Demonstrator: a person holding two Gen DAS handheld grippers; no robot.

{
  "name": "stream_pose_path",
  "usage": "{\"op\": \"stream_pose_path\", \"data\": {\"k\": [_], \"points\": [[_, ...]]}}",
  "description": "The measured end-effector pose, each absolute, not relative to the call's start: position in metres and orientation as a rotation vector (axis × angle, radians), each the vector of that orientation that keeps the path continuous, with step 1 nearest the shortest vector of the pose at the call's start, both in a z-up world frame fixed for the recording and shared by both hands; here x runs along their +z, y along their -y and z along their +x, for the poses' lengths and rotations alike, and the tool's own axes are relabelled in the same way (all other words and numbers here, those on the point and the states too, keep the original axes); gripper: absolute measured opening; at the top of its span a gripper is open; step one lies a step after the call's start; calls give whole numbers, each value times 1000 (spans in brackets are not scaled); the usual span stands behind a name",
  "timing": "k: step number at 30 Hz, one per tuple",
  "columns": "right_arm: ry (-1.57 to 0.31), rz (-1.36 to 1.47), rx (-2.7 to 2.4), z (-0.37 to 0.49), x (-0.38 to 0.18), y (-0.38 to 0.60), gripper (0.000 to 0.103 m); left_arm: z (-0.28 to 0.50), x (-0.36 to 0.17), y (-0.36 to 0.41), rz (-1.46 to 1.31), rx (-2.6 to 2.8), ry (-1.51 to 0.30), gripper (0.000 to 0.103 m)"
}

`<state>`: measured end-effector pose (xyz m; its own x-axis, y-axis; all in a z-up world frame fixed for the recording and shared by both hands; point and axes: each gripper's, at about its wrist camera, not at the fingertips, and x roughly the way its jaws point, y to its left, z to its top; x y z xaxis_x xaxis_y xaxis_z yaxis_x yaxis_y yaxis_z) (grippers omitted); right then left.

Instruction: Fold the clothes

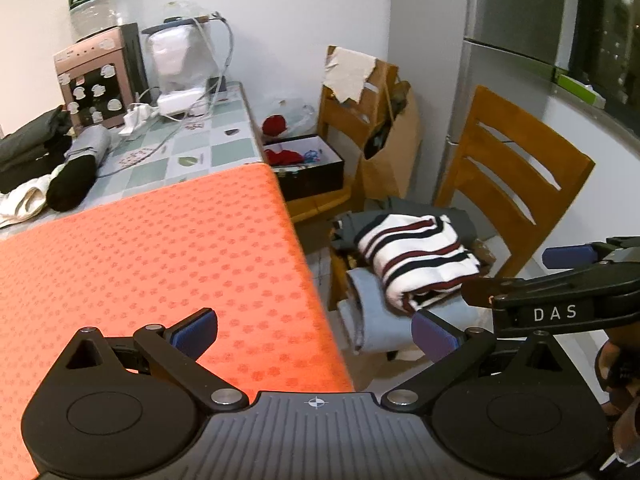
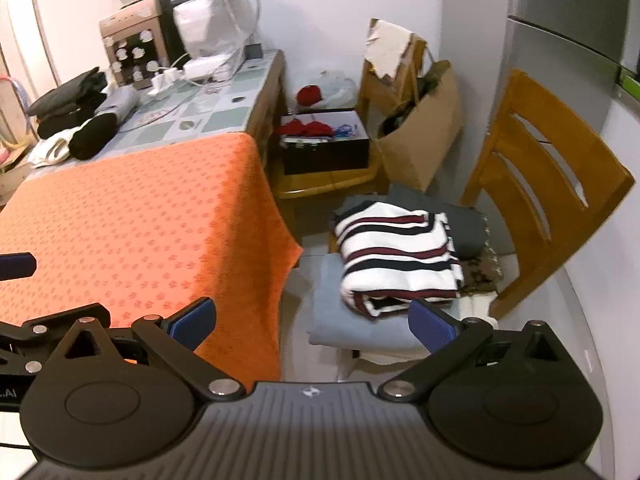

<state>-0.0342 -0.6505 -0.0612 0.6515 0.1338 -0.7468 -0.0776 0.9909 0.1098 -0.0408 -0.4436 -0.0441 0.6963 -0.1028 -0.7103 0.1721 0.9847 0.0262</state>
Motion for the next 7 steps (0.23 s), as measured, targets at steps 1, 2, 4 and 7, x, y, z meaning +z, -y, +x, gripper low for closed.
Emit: {"op": "stream_pose_path", "data": {"k": [1, 2, 4, 7], "points": [[-852, 70, 121, -33, -62, 642, 103, -40, -45, 436, 97, -157, -785, 103], [-850, 70, 123, -32, -62, 634, 103, -40, -46, 428, 100, -161, -783, 103], [-848, 70, 125, -31, -63, 617, 103, -39, -47, 412, 109, -171, -783, 103], [-843, 75, 122, -28, -64, 589, 103, -35, -48, 382, 127, -192, -777, 103]]}}
